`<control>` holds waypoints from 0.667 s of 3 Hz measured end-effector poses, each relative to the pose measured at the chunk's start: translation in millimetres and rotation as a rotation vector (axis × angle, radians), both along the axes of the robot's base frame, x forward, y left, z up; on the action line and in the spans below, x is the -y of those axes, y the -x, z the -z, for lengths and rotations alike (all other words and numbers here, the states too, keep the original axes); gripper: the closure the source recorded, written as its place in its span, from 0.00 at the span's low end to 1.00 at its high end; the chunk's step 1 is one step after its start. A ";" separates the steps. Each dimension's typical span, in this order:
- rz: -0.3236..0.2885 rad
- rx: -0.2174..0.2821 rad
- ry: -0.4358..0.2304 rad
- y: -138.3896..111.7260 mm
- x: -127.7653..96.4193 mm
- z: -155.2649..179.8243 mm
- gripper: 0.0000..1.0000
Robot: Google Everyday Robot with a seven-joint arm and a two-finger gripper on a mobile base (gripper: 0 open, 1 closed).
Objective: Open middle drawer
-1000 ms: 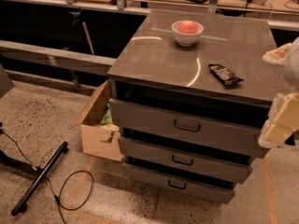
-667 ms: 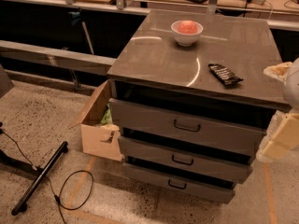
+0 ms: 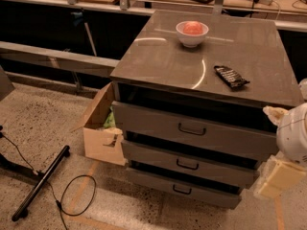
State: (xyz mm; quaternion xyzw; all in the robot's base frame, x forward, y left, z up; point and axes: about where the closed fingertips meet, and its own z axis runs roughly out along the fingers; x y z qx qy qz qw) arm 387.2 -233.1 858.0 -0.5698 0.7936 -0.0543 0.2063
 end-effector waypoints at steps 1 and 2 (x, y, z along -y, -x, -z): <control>-0.044 -0.016 -0.014 0.5 -3.5 55.7 0.00; -0.044 -0.016 -0.014 0.5 -3.5 55.7 0.00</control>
Offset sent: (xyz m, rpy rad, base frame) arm -0.0011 0.0031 -0.0451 0.0126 0.0159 0.0353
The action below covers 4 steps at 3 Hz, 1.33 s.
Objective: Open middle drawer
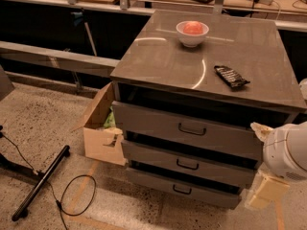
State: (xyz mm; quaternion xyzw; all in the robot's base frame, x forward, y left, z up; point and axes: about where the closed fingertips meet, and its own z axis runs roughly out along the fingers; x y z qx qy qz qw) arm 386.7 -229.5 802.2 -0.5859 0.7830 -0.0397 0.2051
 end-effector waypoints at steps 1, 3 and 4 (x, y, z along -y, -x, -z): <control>0.006 -0.006 0.005 -1.5 -2.6 14.5 0.00; 0.033 0.009 0.026 -13.6 8.4 84.1 0.00; 0.029 0.034 -0.003 -24.4 17.5 116.4 0.00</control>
Offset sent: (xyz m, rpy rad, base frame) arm 0.0200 -0.0114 -0.1016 -0.0442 -0.0376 -0.0507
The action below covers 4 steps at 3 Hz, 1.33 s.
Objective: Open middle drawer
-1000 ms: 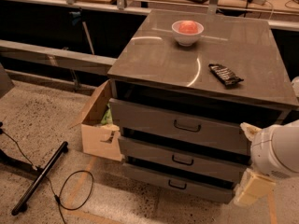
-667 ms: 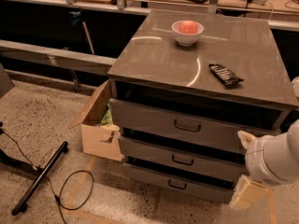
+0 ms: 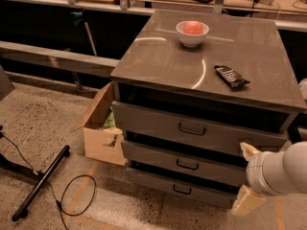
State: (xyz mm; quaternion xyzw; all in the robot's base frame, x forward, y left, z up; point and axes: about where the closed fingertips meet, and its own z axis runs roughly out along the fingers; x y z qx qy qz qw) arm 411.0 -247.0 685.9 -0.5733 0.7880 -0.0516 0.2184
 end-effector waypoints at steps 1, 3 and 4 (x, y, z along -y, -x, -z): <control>-0.016 -0.015 -0.034 -1.8 4.0 36.9 0.00; -0.055 -0.023 -0.019 -3.2 -2.2 121.3 0.00; -0.059 0.033 -0.008 -15.0 -4.0 120.4 0.00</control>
Offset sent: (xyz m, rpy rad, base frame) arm 0.0011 -0.0051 -0.1383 0.0693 0.0641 0.0488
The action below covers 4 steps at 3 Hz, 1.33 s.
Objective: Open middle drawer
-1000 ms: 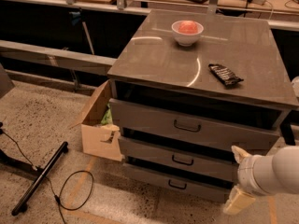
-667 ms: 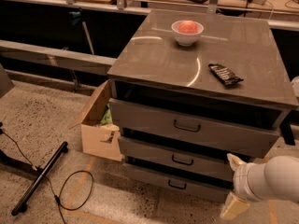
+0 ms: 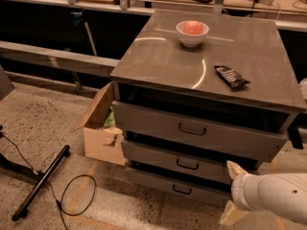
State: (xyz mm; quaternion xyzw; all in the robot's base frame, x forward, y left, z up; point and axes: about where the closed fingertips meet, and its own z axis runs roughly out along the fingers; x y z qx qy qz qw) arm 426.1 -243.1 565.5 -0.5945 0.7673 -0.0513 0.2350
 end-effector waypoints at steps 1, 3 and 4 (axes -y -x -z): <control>0.013 -0.009 -0.006 -2.9 1.3 7.6 0.00; 0.050 -0.011 0.053 -27.9 32.2 54.0 0.00; 0.051 0.000 0.081 -47.0 45.2 73.0 0.00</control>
Offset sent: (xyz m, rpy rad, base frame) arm 0.0346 -0.0258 -0.0732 -0.0732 0.0220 -0.0680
